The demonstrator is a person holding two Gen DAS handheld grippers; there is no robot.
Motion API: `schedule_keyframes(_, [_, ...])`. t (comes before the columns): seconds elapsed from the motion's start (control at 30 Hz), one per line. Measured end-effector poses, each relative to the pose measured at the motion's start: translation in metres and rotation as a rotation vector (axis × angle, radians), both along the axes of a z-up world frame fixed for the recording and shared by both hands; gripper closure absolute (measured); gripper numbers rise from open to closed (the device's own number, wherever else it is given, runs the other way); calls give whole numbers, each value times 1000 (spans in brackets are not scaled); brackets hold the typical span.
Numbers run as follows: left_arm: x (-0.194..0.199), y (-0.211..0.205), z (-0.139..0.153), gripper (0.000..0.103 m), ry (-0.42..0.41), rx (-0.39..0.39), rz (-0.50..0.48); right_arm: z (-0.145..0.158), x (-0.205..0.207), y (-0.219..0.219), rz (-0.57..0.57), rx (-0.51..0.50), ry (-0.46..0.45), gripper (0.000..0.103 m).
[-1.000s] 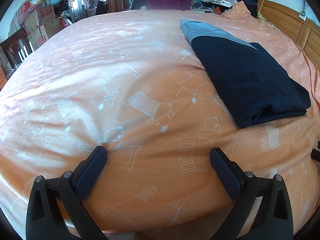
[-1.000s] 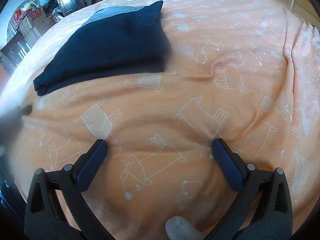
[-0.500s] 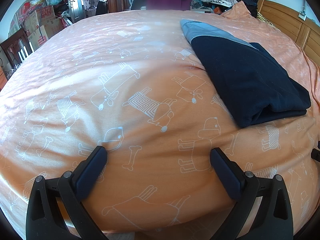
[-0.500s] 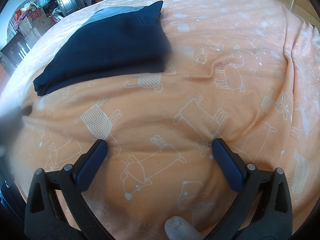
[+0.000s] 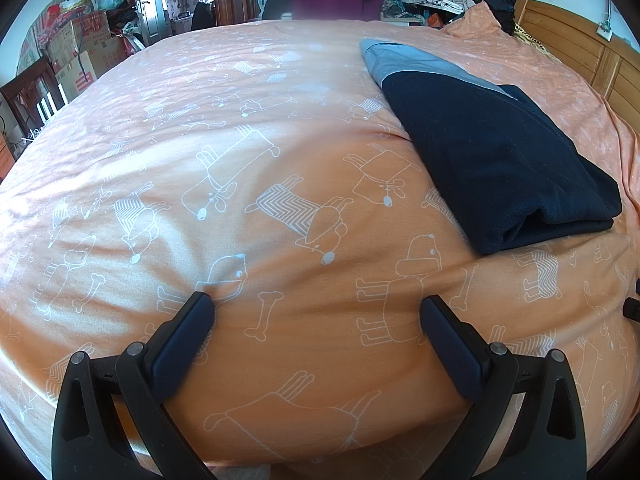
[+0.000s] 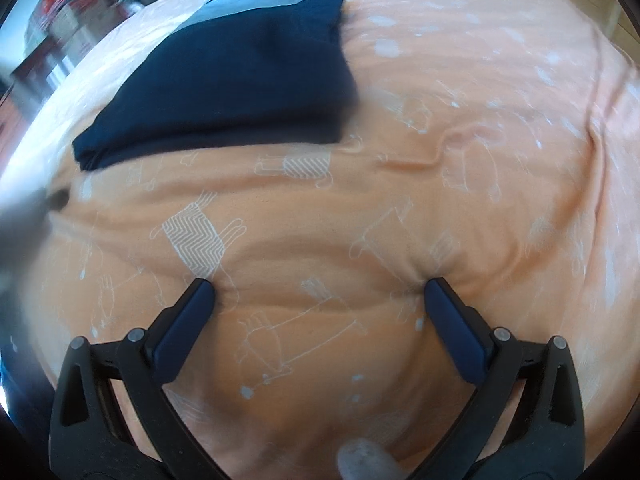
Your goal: Fold small clothes
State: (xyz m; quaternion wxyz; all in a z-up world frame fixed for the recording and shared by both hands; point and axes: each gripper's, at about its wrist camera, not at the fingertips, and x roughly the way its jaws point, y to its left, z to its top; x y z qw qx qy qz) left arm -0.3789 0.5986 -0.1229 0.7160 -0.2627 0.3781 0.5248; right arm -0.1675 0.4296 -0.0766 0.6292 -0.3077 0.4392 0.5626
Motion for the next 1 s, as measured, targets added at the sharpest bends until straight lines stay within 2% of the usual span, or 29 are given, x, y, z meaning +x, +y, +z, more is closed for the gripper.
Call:
schedule_keyframes(0.07, [0,0,0,0,-1,1,0,-1,0,-3,48,39,-21,0])
schedule_keyframes(0.13, [0,0,0,0,-2,2,0,-2,1,-6,48,56,-16,0])
schedule_keyframes(0.33, [0,0,0,0,-7,5,0,-3,-4,-3,43,42,-64,0])
schedule_keyframes(1.0, [-1,0,0,0,-9,5,1,-2,-4,-4,43,39,-63,0])
